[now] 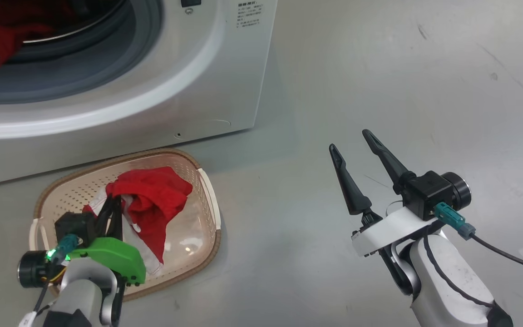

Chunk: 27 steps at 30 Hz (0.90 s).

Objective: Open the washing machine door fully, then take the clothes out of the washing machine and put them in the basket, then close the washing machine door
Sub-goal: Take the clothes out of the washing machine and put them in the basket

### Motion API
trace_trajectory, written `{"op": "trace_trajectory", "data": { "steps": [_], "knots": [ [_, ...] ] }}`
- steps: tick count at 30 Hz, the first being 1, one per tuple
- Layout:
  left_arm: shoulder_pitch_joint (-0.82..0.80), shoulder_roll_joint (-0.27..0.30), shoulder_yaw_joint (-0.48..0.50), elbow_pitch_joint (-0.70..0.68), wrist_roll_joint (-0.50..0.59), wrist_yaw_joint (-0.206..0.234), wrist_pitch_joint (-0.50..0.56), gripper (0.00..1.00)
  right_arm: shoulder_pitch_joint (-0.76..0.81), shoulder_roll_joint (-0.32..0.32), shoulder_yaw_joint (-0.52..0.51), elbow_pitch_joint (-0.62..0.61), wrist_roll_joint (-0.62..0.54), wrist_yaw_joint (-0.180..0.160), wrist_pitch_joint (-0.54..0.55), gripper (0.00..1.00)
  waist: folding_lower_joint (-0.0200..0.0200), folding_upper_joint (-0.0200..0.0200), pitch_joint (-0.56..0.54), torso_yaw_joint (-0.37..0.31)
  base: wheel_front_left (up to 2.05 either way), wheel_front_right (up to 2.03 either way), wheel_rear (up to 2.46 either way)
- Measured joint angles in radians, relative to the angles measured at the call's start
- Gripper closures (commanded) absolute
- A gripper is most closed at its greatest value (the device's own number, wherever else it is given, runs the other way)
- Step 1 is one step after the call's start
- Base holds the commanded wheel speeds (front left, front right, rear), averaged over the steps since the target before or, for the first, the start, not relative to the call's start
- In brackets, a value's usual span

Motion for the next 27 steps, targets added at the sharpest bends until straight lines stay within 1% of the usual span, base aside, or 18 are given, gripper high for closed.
{"op": "trace_trajectory", "data": {
  "steps": [2, 8, 17, 21, 25, 27],
  "knots": [
    [-0.042, 0.016, 0.009, 0.057, 0.002, 0.0, 0.011, 1.0, -0.017, 0.001, 0.002, -0.009, 0.0, 0.0, 0.0, 0.0, 0.0, 0.0, 0.041, -0.012, 0.0, 0.0, 0.0],
    [-0.142, 0.014, 0.036, 0.145, -0.013, 0.004, 0.033, 1.0, -0.058, 0.002, -0.008, -0.044, 0.0, -0.001, 0.0, 0.0, 0.0, 0.0, 0.14, -0.04, 0.0, 0.0, 0.0],
    [-0.286, 0.009, 0.05, 0.258, -0.045, -0.024, 0.083, 1.0, -0.123, 0.002, -0.025, -0.075, 0.0, -0.004, 0.0, 0.0, 0.0001, 0.0, 0.27, -0.056, 0.0, 0.0, 0.0],
    [-0.306, 0.009, 0.055, 0.321, -0.066, -0.04, 0.091, 1.0, -0.146, 0.003, -0.023, -0.075, 0.0, -0.004, 0.0, 0.0, 0.0001, 0.0, 0.315, -0.057, 0.0, 0.0, 0.0],
    [-0.327, 0.008, 0.066, 0.369, -0.083, -0.041, 0.103, 1.0, -0.149, 0.004, -0.023, -0.073, 0.0, -0.003, 0.0, 0.0, 0.0001, 0.0, 0.342, -0.059, 0.0, 0.0, 0.0],
    [-0.343, 0.008, 0.067, 0.388, -0.083, -0.049, 0.103, 1.0, -0.151, 0.004, -0.023, -0.071, 0.0, -0.003, 0.0, 0.0, 0.0001, 0.0, 0.348, -0.059, 0.0, 0.0, 0.0]
  ]
}}
